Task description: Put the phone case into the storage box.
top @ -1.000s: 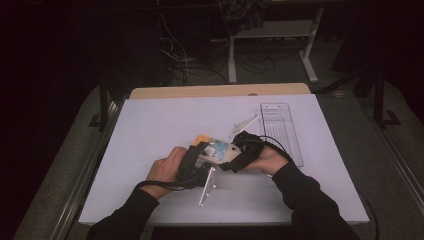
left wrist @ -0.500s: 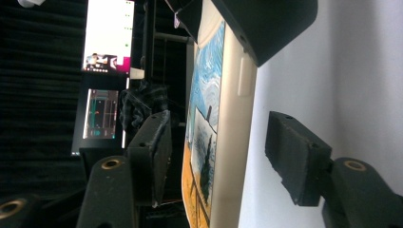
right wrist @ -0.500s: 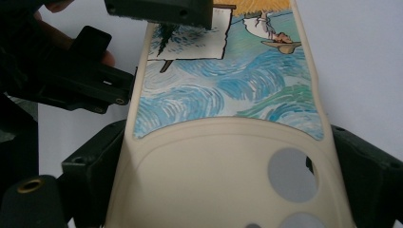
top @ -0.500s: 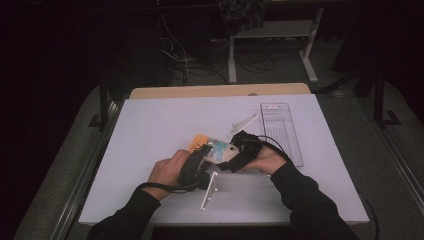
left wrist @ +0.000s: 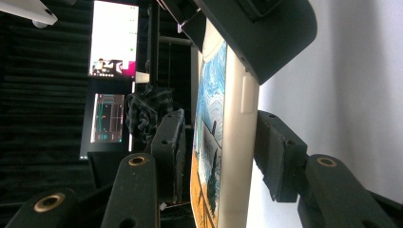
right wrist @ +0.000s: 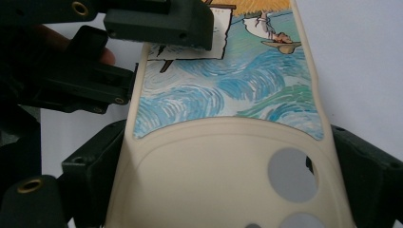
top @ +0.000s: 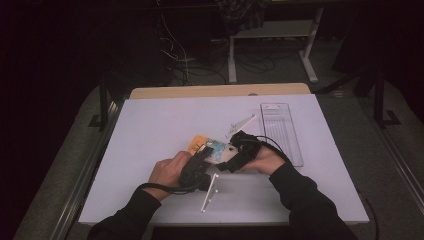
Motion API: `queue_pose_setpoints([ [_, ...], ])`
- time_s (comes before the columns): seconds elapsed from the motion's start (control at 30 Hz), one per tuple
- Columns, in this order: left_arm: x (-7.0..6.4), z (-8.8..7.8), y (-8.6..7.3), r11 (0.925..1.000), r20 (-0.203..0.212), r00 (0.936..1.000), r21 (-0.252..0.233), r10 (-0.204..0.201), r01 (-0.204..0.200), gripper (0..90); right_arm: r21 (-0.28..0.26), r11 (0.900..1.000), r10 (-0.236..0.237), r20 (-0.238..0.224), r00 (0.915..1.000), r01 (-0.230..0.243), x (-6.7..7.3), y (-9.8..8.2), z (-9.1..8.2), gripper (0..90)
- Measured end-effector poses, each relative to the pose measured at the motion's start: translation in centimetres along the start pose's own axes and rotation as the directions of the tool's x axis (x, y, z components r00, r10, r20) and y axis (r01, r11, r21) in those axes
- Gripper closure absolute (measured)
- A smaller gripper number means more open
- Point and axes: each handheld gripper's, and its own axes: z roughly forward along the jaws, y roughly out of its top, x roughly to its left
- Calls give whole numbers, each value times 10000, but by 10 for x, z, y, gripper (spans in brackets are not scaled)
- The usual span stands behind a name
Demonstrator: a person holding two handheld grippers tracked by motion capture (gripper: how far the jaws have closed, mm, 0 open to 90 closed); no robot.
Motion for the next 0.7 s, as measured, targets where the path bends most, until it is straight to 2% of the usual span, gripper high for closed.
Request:
queue_pose_setpoints([
  [0.3,2,-2,1,10000,70,10000,-15,9,-9,652,27,10000,37,-52,10000,-37,0,0,1,91],
  [0.33,2,-2,1,10000,69,10000,-39,18,-18,663,2,9995,307,-177,9994,-307,2,1,1,91],
  [0.7,3,-2,2,9998,250,9995,-71,194,-192,754,-47,9989,472,-273,9985,-474,0,1,0,87],
])
